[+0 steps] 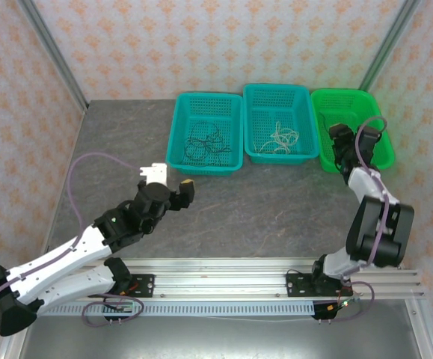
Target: Untangle the cables
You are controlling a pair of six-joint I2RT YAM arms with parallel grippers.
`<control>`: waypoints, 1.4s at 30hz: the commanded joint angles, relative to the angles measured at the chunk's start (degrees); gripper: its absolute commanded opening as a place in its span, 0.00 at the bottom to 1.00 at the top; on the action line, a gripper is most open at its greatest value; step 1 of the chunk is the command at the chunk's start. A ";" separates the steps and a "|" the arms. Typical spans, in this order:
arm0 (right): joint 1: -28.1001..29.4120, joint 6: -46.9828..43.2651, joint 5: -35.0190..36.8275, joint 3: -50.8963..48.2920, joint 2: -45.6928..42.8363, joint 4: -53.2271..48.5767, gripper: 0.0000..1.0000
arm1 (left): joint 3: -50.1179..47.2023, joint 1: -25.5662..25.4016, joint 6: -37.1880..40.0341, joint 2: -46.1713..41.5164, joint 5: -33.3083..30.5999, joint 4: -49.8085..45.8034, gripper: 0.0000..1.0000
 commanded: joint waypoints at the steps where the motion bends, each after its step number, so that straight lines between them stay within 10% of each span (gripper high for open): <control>1: 4.38 -12.24 5.17 -7.43 -12.61 -3.17 0.65 | -4.95 0.97 3.24 -2.79 -18.22 3.07 1.00; 10: 13.77 -38.83 27.31 -34.71 -34.78 11.25 0.72 | -13.10 11.62 16.71 -0.28 -28.14 15.34 1.00; 19: 13.82 -43.44 24.72 -34.42 -9.27 36.59 0.78 | -19.16 32.22 22.20 8.74 -8.01 36.32 1.00; 23: 13.94 -42.47 22.32 -31.89 8.13 51.41 0.96 | -20.28 36.65 25.13 18.91 -1.24 49.38 1.00; 25: 14.04 -42.52 22.46 -28.94 2.72 36.09 0.99 | -19.10 37.75 26.94 22.67 1.47 53.14 1.00; 27: 14.00 -41.88 23.71 -32.00 6.26 48.42 0.99 | -18.02 39.50 26.75 25.51 4.82 55.66 1.00; 32: 14.08 -41.34 25.54 -31.19 4.84 44.20 0.99 | -16.20 42.13 25.86 38.68 9.81 66.54 1.00; 42: 14.17 -41.82 24.39 -29.86 4.38 40.95 0.99 | -15.20 42.46 25.36 37.37 11.00 62.29 1.00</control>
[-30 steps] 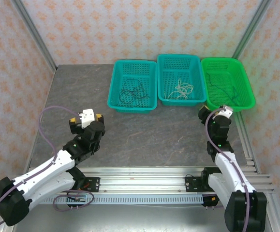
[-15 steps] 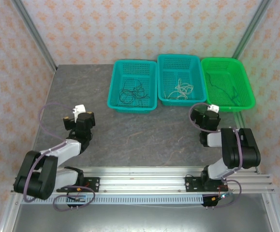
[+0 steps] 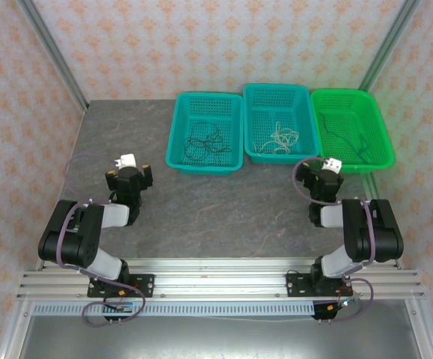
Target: Untangle the cables
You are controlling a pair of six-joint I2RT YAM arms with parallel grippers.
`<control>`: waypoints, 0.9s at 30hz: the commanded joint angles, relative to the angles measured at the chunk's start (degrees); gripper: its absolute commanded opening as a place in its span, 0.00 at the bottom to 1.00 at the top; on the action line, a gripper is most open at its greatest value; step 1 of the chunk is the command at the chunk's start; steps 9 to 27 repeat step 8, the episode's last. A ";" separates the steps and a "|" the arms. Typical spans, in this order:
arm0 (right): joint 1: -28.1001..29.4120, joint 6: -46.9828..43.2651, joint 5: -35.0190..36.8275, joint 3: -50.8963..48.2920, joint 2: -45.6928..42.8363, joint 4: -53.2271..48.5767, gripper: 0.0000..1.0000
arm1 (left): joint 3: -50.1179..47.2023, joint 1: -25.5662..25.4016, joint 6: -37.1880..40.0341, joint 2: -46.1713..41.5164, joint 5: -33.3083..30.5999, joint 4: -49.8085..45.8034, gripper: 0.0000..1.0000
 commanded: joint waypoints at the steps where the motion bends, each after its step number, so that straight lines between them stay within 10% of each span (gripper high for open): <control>1: 0.22 -0.63 -0.09 1.51 -0.36 -0.38 0.99 | 0.85 0.28 0.19 -0.67 0.54 1.96 1.00; 27: 2.71 -2.54 3.35 0.85 -0.41 0.28 0.99 | 0.77 0.22 0.29 -0.61 0.51 2.35 1.00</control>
